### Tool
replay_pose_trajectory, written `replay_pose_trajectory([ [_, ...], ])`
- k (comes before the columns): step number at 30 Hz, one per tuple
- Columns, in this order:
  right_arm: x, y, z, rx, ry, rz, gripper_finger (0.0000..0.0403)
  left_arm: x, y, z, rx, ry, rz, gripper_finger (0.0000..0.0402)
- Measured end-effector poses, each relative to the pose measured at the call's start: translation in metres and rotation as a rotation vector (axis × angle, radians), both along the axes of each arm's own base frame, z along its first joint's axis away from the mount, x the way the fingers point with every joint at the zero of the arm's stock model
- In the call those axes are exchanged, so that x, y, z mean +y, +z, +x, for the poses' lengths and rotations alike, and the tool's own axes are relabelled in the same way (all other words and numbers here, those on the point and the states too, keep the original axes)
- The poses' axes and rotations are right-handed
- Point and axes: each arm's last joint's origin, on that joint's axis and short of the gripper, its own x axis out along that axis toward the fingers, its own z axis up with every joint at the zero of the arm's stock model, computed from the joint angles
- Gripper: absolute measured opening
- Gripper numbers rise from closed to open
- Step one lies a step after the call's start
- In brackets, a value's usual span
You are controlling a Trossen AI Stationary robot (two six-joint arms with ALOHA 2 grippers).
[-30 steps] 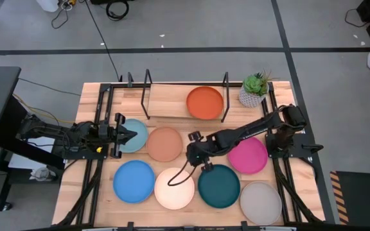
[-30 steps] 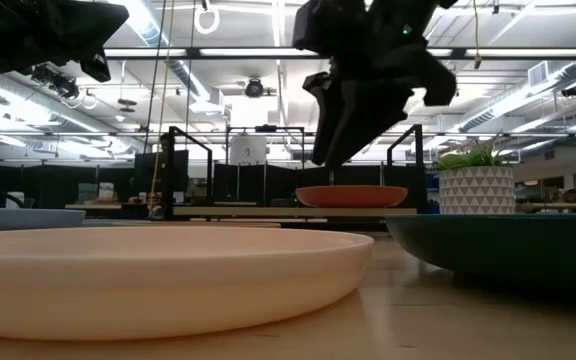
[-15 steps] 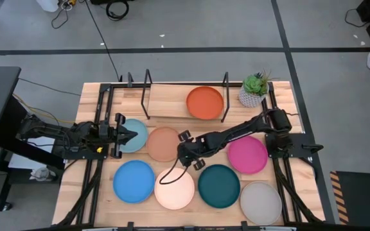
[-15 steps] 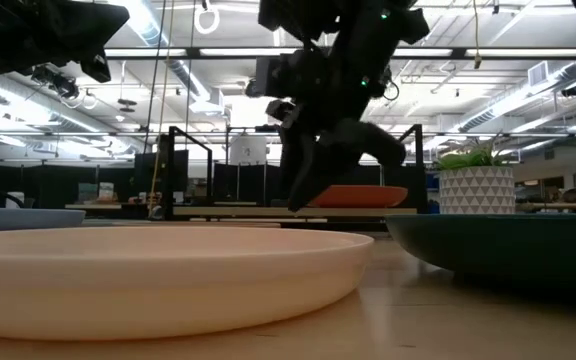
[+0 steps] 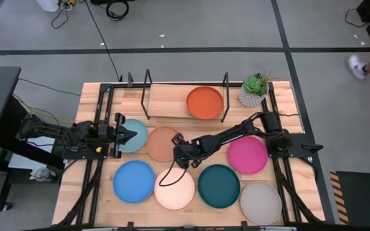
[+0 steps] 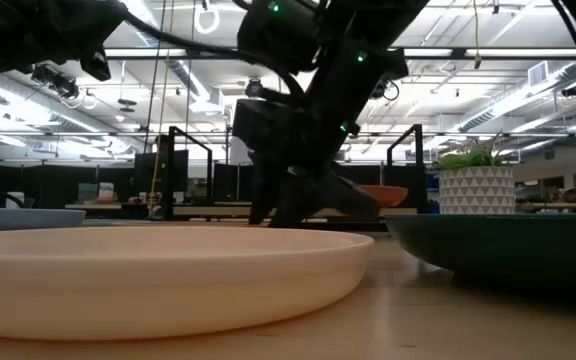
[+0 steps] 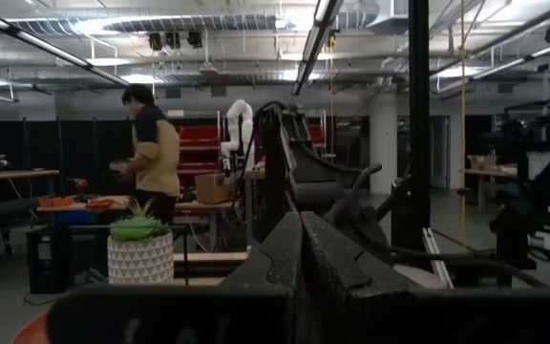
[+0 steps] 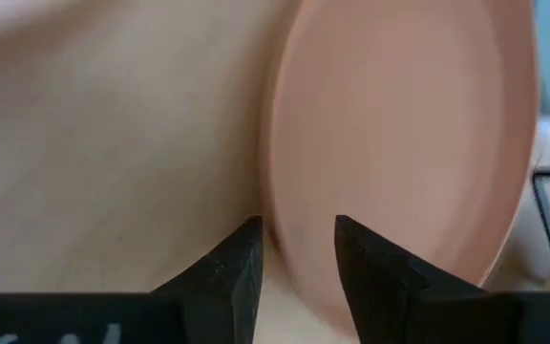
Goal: Place and stack plates onto a shelf
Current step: Put the brown plate on the shelf
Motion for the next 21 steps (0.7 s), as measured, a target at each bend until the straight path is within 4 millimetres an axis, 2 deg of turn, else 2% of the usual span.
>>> replay_pose_trajectory([
  [13, -0.002, -0.006, 0.0, 0.028, 0.019, 0.033, 0.0019, 0.0, 0.001, -0.001, -0.014, 0.003, -0.024, 0.0016],
  [17, 0.006, -0.005, -0.006, 0.076, 0.034, 0.006, 0.0015, 0.0, 0.001, -0.001, -0.015, 0.003, -0.024, 0.0016],
  [21, 0.012, 0.007, -0.012, 0.075, 0.031, -0.033, 0.0033, 0.0, 0.001, -0.001, -0.014, 0.004, -0.024, 0.0016],
])
